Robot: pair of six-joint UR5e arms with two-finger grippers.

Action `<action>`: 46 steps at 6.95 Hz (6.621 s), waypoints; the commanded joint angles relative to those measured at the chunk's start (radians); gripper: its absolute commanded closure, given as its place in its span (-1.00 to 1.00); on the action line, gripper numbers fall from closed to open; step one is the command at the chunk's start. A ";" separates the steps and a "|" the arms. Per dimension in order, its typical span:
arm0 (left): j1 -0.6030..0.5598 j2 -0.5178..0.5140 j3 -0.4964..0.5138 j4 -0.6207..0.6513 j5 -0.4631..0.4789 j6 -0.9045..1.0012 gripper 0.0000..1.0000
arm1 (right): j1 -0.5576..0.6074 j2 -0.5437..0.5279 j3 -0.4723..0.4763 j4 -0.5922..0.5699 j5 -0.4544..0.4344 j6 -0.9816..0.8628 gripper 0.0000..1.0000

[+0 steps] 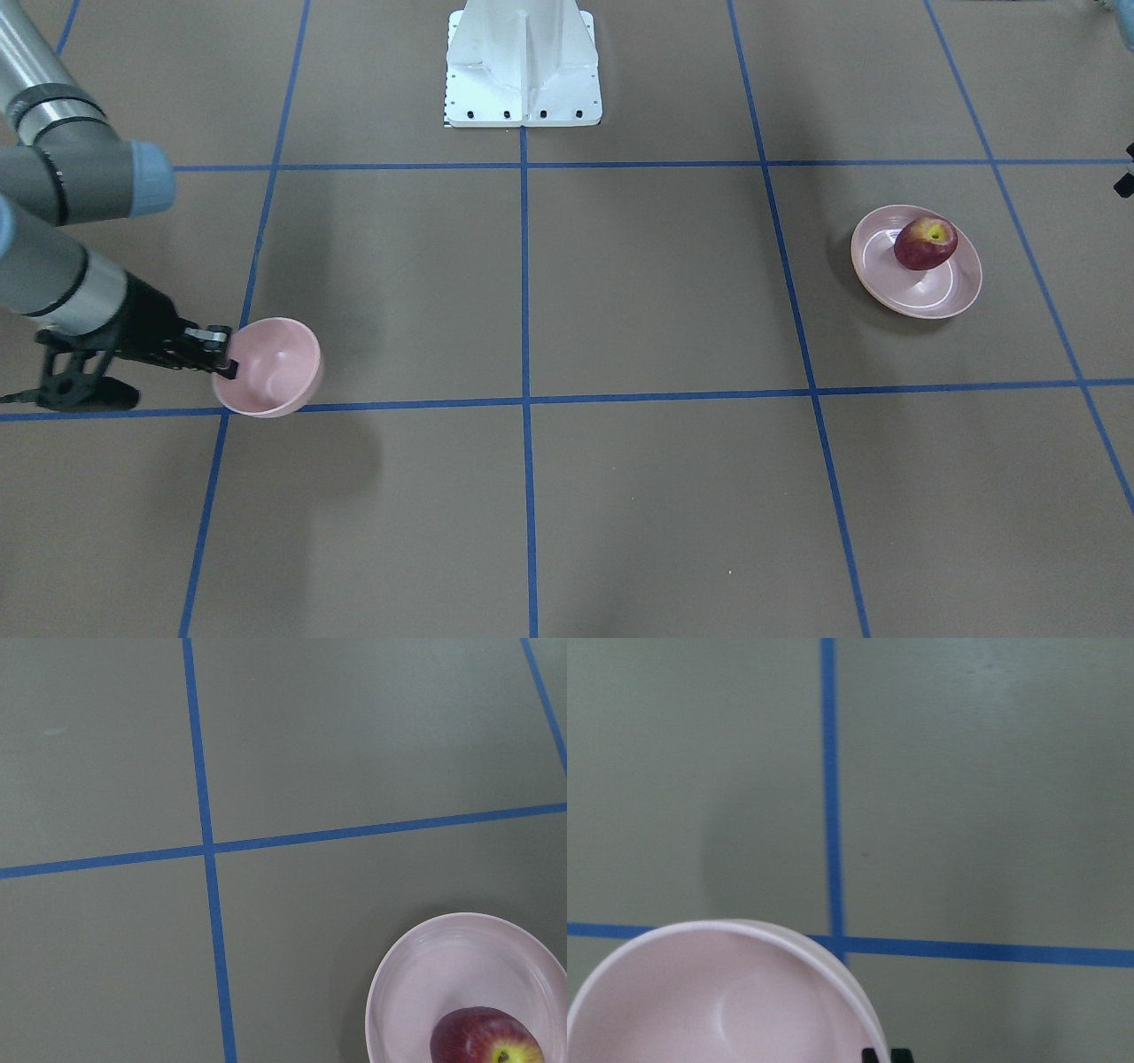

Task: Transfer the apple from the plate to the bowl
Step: 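Carry the pink bowl with the right gripper to the table center and set it down, then open the right gripper and withdraw it while the left gripper reaches toward the apple, then grasp the red apple on the pink plate with the left gripper and lift, then carry the red apple with the left gripper over the pink bowl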

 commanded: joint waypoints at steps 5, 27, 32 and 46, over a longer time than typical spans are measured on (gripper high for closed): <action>0.050 -0.014 0.003 0.002 -0.003 -0.055 -0.96 | -0.219 0.368 -0.261 -0.007 -0.191 0.356 1.00; 0.603 -0.022 0.005 -0.142 0.362 -0.462 -0.96 | 0.063 -0.307 0.303 -0.078 0.050 -0.049 -1.00; 0.615 -0.036 0.023 -0.148 0.350 -0.488 -0.96 | 0.257 -0.492 0.358 -0.076 0.133 -0.418 -1.00; 0.756 -1.356 0.626 0.435 0.434 -1.009 1.00 | 0.279 -0.528 0.357 -0.076 0.135 -0.419 -1.00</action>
